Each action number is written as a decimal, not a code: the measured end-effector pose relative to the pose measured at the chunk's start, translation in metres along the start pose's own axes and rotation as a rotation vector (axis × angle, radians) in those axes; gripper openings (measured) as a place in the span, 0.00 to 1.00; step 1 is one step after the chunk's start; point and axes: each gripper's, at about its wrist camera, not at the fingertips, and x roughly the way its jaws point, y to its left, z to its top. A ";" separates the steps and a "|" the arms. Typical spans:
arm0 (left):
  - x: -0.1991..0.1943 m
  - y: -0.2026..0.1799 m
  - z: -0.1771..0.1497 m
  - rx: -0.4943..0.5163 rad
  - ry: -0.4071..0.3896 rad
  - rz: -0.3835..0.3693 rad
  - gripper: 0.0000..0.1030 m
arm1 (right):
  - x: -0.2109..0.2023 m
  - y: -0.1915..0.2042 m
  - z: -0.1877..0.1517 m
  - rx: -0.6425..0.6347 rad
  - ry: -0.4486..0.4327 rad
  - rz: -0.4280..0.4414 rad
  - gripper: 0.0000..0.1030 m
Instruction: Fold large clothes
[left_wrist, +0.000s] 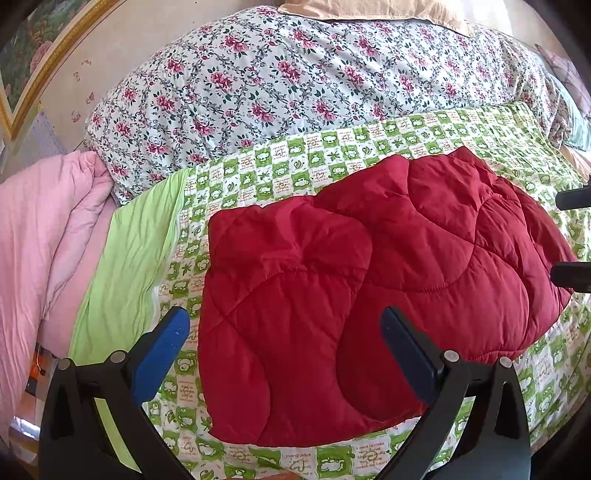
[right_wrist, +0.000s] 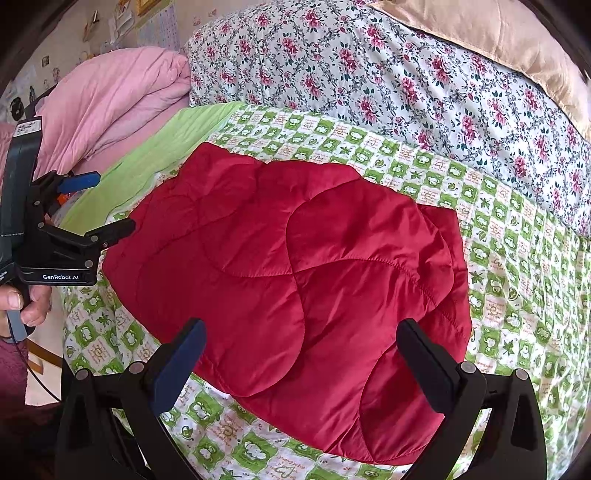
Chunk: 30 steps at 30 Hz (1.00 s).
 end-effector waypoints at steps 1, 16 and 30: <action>0.000 0.000 0.000 -0.001 0.000 0.000 1.00 | 0.000 0.000 0.000 -0.002 -0.001 0.000 1.00; -0.002 0.004 0.003 -0.006 -0.010 -0.001 1.00 | -0.007 -0.002 0.005 -0.011 -0.013 -0.005 1.00; -0.002 0.000 0.005 -0.005 -0.013 -0.013 1.00 | -0.006 -0.008 0.004 0.013 -0.010 -0.008 1.00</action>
